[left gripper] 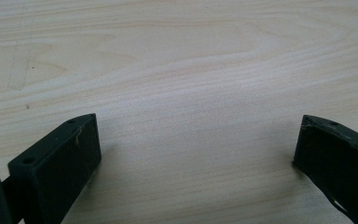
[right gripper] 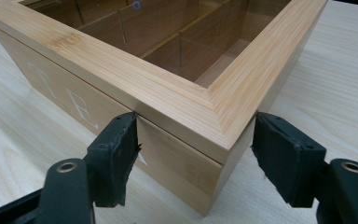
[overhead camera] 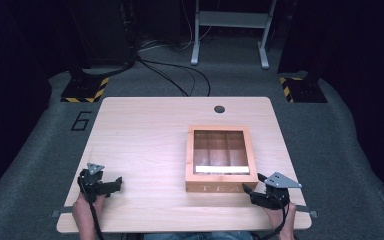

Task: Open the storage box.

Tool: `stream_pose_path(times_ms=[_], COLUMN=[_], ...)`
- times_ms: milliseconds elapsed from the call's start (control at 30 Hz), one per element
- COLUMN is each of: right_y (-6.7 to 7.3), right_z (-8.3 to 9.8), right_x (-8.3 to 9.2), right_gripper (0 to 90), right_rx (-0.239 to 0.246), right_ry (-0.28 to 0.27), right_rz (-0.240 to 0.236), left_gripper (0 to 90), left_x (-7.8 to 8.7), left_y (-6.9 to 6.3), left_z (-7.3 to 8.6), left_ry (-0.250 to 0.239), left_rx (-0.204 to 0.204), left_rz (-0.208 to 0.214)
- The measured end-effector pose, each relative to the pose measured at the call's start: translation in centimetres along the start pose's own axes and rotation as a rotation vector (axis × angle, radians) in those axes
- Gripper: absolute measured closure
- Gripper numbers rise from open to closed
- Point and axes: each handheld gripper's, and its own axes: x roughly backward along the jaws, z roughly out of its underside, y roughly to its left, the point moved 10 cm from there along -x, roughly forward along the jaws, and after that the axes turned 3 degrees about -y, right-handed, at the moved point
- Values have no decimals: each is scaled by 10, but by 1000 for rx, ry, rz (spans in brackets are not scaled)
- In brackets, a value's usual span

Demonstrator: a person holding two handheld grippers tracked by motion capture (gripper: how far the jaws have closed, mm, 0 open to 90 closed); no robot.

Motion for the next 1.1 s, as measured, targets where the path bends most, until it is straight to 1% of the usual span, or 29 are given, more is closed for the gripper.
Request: stream_pose_path(times_ms=[33,67,167,233,367,433,767,833,933,1000,1100], right_y=[-1,-1,-2,-2,-2,-3,-2,-2,-3,-3,-4], right_z=[0,0,1,2,2,2,-1,-2,-4,-6,-10], right_x=[1,2,4,5,5,6,8,8,9,9,11], right_gripper=[334,356,385,397,413,424,431,431,430,429,429], right_rx=[0,10,4,5,0,6,-18,-8,3,11,22], right_ry=[-3,-8,-13,-16,-29,-32,-59,-69,-67,-75,-95], right_rz=[1,-8,-3,-11,-12,-11,-6,-2,18,13,21], left_gripper=[5,5,5,5,5,5,5,5,5,5,5], left_x=[0,0,0,0,0,0,0,0,0,0,0], left_y=[0,0,0,0,0,0,0,0,0,0,0], left_z=[0,0,0,0,0,0,0,0,0,0,0], left_ry=[-1,-1,0,-1,-1,-1,-1,0,0,0,-1], left_rx=[1,1,0,1,1,1,1,0,0,0,1], left_rz=[0,0,0,-1,0,0,0,0,0,0,-1])
